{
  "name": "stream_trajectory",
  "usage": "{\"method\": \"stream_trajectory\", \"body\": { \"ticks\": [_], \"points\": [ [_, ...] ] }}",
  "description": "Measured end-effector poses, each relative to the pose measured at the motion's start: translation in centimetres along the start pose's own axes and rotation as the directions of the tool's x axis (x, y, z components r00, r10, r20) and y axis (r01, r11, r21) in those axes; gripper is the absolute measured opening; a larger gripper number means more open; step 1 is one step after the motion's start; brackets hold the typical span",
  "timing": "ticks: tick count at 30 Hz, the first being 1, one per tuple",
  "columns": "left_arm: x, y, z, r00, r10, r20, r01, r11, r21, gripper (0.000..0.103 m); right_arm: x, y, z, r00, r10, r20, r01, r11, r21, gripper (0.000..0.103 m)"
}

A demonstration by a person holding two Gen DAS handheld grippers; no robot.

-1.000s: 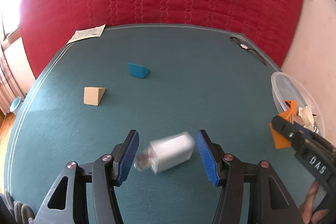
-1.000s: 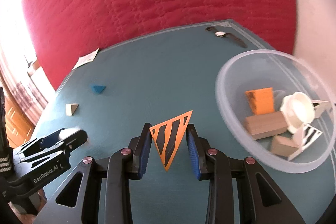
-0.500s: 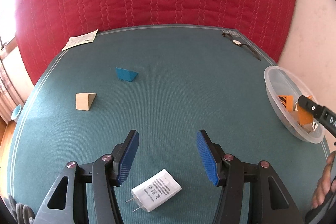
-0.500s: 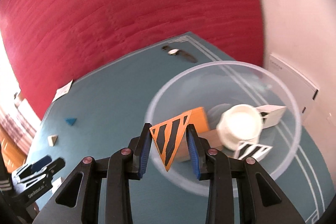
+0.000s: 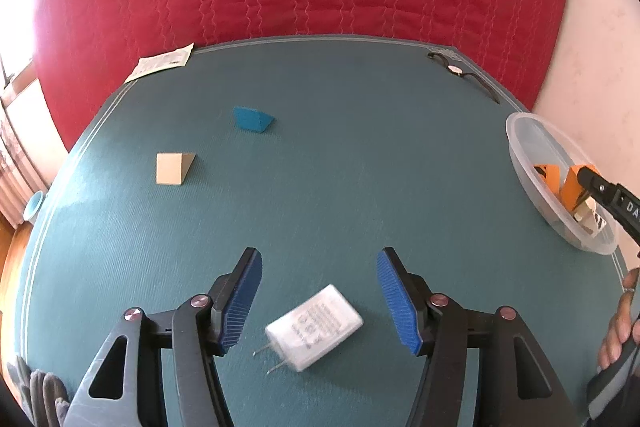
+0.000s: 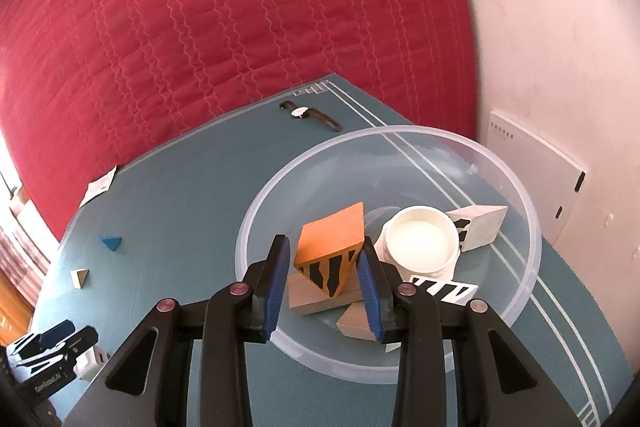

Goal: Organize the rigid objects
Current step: 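Carry the orange striped wedge over the clear bowl with right tool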

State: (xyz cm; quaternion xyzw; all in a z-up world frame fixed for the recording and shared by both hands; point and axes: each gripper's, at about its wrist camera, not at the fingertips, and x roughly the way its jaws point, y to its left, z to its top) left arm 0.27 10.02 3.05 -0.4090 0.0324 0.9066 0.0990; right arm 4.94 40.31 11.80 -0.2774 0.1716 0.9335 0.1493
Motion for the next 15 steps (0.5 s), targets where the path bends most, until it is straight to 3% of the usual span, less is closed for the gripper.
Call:
{"method": "stream_trajectory", "body": {
  "ticks": [15],
  "points": [
    [0.4, 0.8, -2.6, 0.998, -0.021, -0.066, 0.022, 1.000, 0.001, 0.064, 0.3, -2.0, -0.1, 0.994, -0.105, -0.009, 0.105, 0.993, 0.056, 0.038]
  ]
}}
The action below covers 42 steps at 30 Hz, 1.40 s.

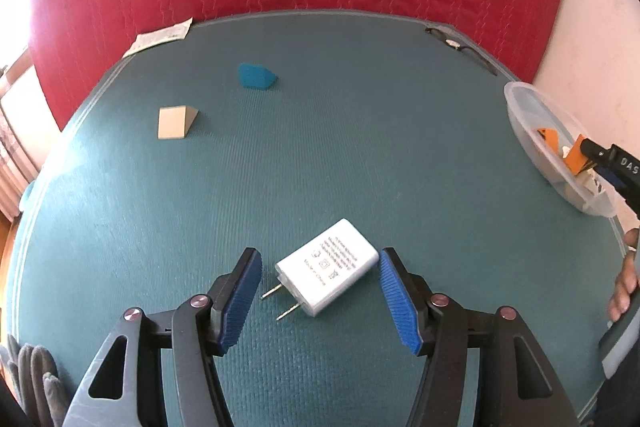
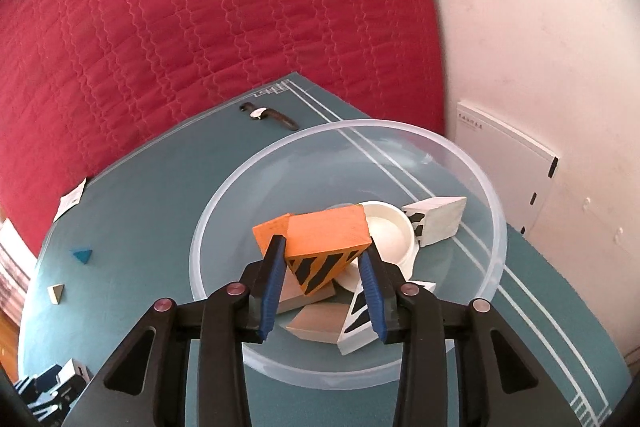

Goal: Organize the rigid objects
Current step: 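Carry the orange striped wedge over the clear bowl with right tool, then open right tool to drop the orange wedge while left tool carries the charger to the bowl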

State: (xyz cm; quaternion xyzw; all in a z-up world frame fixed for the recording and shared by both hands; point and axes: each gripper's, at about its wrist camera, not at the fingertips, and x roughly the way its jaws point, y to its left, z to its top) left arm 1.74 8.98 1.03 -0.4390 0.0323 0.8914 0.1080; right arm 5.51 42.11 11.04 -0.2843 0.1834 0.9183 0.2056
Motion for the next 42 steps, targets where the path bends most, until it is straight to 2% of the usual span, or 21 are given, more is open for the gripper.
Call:
{"method": "stream_trajectory", "body": {
  "ticks": [5, 9, 10, 12, 22, 31, 42],
  "points": [
    [0.3, -0.1, -0.1, 1.000, 0.003, 0.002, -0.003, 1.000, -0.002, 0.064, -0.4, 0.7, -0.3, 1.000, 0.006, 0.024, -0.005, 0.999, -0.032, 0.038],
    [0.4, -0.2, -0.2, 1.000, 0.005, 0.011, -0.005, 1.000, 0.002, 0.064, -1.0, 1.5, -0.6, 0.999, 0.009, 0.049, -0.006, 0.998, -0.068, 0.042],
    [0.4, -0.3, -0.3, 1.000, 0.008, 0.013, -0.008, 1.000, 0.006, 0.063, -1.2, 1.7, -0.6, 0.998, 0.008, 0.058, -0.004, 0.997, -0.076, 0.043],
    [0.4, -0.5, -0.3, 1.000, 0.006, 0.021, -0.007, 1.000, 0.018, 0.053, -1.3, 2.0, -0.7, 0.998, 0.013, 0.066, -0.007, 0.996, -0.088, 0.043],
    [0.0, -1.8, 1.0, 0.999, -0.041, 0.028, 0.040, 0.998, 0.038, 0.053, -1.5, 2.4, -1.0, 0.998, 0.036, 0.061, -0.029, 0.993, -0.112, 0.043],
    [-0.7, -5.9, 4.0, 0.993, -0.102, 0.056, 0.095, 0.988, 0.118, 0.053, -1.1, 1.5, -0.6, 0.999, 0.051, 0.014, -0.050, 0.994, -0.098, 0.043],
    [-1.3, -12.8, 6.6, 0.981, -0.178, 0.082, 0.149, 0.949, 0.276, 0.053, -0.8, -0.6, -0.3, 1.000, 0.014, -0.003, -0.014, 0.995, -0.099, 0.043]
  ]
}}
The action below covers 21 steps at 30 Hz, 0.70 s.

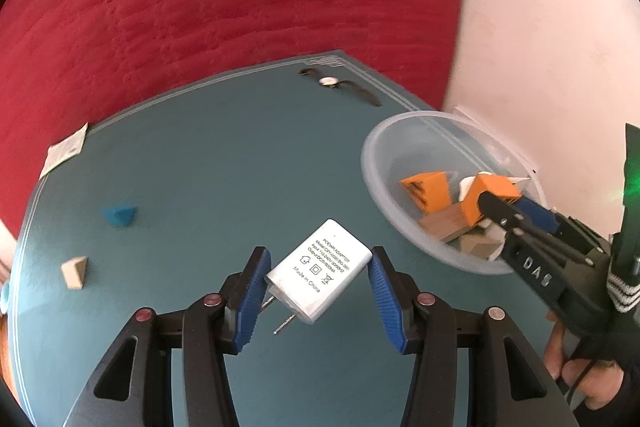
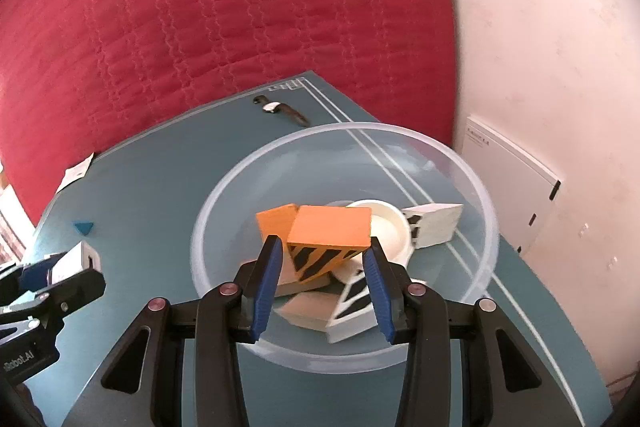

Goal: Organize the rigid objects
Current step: 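Open right tool to drop the orange wedge while left tool carries the charger to the bowl, then open left tool to drop the white charger into the bowl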

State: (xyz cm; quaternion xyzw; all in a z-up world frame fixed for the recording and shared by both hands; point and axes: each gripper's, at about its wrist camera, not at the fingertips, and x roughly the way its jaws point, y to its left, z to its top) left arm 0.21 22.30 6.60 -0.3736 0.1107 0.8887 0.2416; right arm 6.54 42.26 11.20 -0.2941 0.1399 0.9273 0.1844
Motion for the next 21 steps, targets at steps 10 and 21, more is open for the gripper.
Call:
{"method": "stream_trajectory", "body": {
  "ticks": [10, 21],
  "points": [
    [1.5, -3.2, 1.8, 0.999, -0.034, -0.003, 0.034, 0.998, 0.046, 0.053, 0.2, -2.4, 0.3, 1.000, -0.015, -0.001, 0.015, 0.999, 0.032, 0.045],
    [3.1, -5.4, 3.7, 0.998, -0.064, -0.001, 0.064, 0.995, 0.070, 0.053, 0.4, -4.0, 1.0, 1.000, -0.015, 0.017, 0.014, 0.996, 0.093, 0.045]
  ]
}}
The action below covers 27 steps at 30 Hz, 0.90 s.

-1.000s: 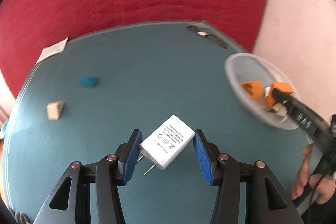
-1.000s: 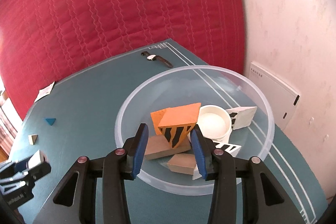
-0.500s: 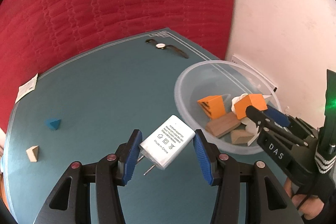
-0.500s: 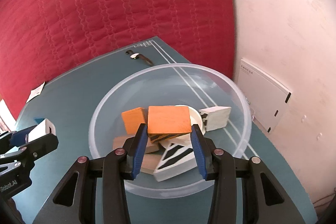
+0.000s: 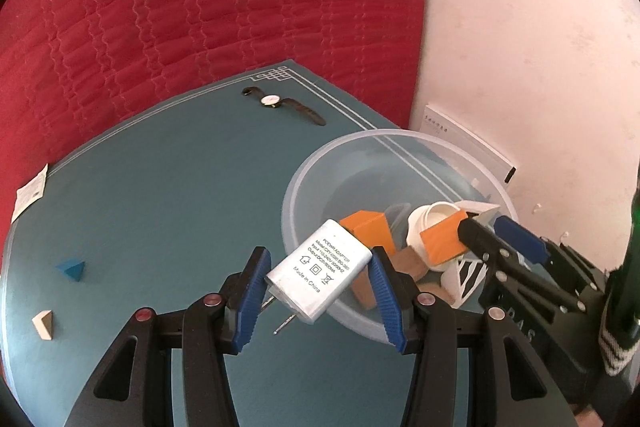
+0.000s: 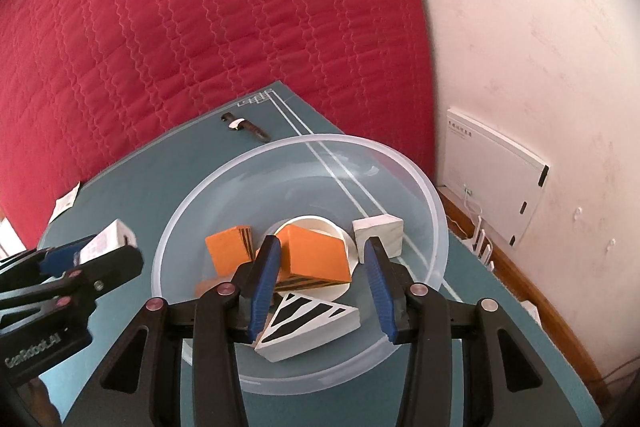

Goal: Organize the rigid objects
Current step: 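Open left tool to drop the white charger into the bowl, then withdraw both tools from the bowl back over the table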

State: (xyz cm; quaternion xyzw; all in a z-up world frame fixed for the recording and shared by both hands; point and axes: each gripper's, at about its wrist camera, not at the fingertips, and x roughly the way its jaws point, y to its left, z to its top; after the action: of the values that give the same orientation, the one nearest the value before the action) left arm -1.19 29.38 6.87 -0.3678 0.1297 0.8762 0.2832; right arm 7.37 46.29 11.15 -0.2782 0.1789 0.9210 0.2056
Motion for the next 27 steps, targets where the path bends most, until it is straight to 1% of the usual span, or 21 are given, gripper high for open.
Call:
{"method": "stream_trajectory", "body": {
  "ticks": [9, 16, 18, 23, 27],
  "points": [
    [1.9, -1.0, 0.9, 0.999, -0.035, -0.026, 0.035, 0.999, -0.004, 0.053, 0.3, -0.4, 0.1, 1.000, 0.001, 0.006, -0.001, 1.000, 0.022, 0.045],
    [2.6, -1.2, 1.5, 0.998, -0.059, -0.027, 0.059, 0.998, -0.007, 0.054, 0.3, -0.5, 0.1, 1.000, 0.000, 0.008, 0.000, 1.000, 0.029, 0.045],
    [2.7, -1.1, 1.7, 0.998, -0.064, -0.024, 0.063, 0.998, -0.012, 0.057, 0.2, -0.5, 0.1, 1.000, -0.001, 0.008, 0.001, 1.000, 0.029, 0.045],
    [2.5, -0.5, 1.5, 0.998, -0.054, -0.011, 0.054, 0.998, -0.028, 0.074, 0.3, -0.4, 0.0, 1.000, -0.003, 0.008, 0.003, 0.999, 0.034, 0.045],
    [2.1, -0.2, 1.4, 0.999, -0.039, 0.002, 0.039, 0.999, -0.032, 0.075, 0.5, -0.4, -0.1, 1.000, -0.001, -0.005, 0.001, 1.000, 0.027, 0.045]
  ]
}}
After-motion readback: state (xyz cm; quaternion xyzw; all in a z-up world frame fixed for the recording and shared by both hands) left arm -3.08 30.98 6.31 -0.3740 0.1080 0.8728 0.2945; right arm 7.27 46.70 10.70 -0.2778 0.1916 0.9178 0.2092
